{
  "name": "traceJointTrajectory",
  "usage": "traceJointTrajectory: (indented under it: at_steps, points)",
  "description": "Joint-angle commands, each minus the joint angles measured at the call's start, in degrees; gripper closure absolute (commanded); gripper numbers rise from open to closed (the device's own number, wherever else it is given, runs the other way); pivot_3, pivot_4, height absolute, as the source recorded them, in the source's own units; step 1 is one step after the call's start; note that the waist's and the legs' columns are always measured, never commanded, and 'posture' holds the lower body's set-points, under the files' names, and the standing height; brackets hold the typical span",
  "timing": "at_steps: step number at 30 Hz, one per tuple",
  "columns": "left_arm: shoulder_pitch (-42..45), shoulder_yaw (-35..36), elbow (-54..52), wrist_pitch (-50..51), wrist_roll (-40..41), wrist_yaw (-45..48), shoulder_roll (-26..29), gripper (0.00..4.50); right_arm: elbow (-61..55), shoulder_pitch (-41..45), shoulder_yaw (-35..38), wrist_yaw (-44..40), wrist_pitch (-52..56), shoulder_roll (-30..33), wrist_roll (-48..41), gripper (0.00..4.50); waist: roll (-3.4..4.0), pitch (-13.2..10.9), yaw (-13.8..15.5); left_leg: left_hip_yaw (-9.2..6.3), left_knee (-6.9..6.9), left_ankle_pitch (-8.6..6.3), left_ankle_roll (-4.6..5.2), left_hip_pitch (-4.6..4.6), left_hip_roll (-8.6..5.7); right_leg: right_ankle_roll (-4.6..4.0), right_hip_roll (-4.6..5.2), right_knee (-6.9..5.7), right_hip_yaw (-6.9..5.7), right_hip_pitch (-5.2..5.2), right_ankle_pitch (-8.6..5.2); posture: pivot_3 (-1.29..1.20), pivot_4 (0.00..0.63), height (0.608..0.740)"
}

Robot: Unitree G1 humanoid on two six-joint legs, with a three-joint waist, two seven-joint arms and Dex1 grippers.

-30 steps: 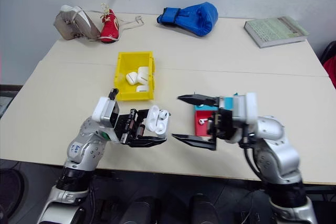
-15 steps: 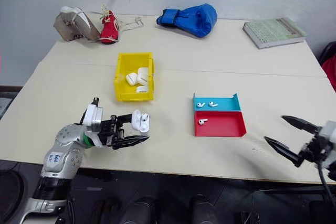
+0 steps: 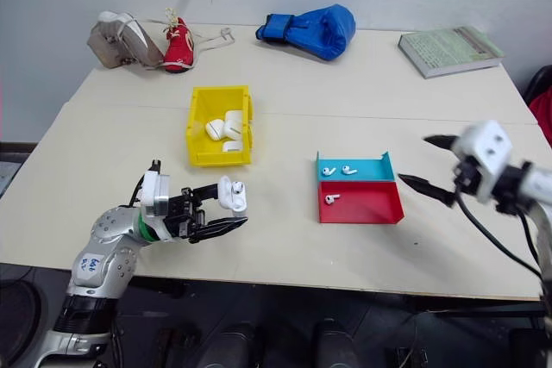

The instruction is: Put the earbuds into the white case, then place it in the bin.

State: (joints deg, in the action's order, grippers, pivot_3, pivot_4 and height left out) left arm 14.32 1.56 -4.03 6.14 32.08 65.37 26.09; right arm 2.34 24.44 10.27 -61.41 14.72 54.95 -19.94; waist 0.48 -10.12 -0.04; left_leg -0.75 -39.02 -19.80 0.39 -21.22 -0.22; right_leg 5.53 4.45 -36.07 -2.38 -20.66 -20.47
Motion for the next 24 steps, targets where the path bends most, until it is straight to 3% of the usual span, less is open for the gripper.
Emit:
traceJointTrajectory:
  at_steps: [1,9,14,20,24]
  points:
    - [0.01,-0.64,-1.92,-0.89,-0.52,-0.29,-0.46,1.77,6.18,12.40,-10.29,-4.63,3.96,-0.13,5.80,0.03,0.02,-0.01,0.03,-0.05,-0.02,0.00,0.00,-0.02,-0.01,0.00,0.02,0.00,-0.06,0.01,0.00,0.00,0.150,0.740]
    - [0.25,-1.74,-2.50,-0.87,-1.14,-1.73,-1.57,1.77,30.52,34.31,-28.69,-13.06,-8.35,-6.64,22.64,0.03,0.03,-0.03,-0.09,-0.25,0.01,-0.01,0.01,-0.24,-0.09,0.00,0.08,0.03,-0.32,-0.09,0.00,0.00,0.150,0.740]
    - [-0.27,-1.91,-2.92,-1.09,-1.25,-2.24,-1.69,1.77,45.24,41.89,-32.44,-15.12,-16.84,-11.24,28.37,0.03,0.05,-0.04,-0.30,-0.18,-0.02,-0.01,0.00,-0.31,-0.10,0.00,0.08,-0.13,-0.34,-0.23,0.00,0.00,0.150,0.740]
    - [-1.24,-1.92,-3.99,-1.11,-1.34,-3.06,-1.71,1.77,54.93,46.10,-34.86,-15.56,-22.97,-15.35,33.85,0.03,0.05,-0.04,-0.49,-0.16,-0.05,0.00,-0.02,-0.34,-0.10,0.00,0.10,-0.67,-0.33,-0.44,0.00,0.00,0.150,0.740]
    - [-1.97,-1.86,-4.95,-0.93,-1.24,-3.51,-1.58,1.77,57.28,46.86,-35.19,-16.67,-24.44,-17.32,35.63,0.94,0.05,-0.05,-0.68,-0.15,-0.07,0.00,-0.03,-0.35,-0.10,-0.01,0.10,-0.78,-0.32,-0.48,0.00,0.00,0.150,0.740]
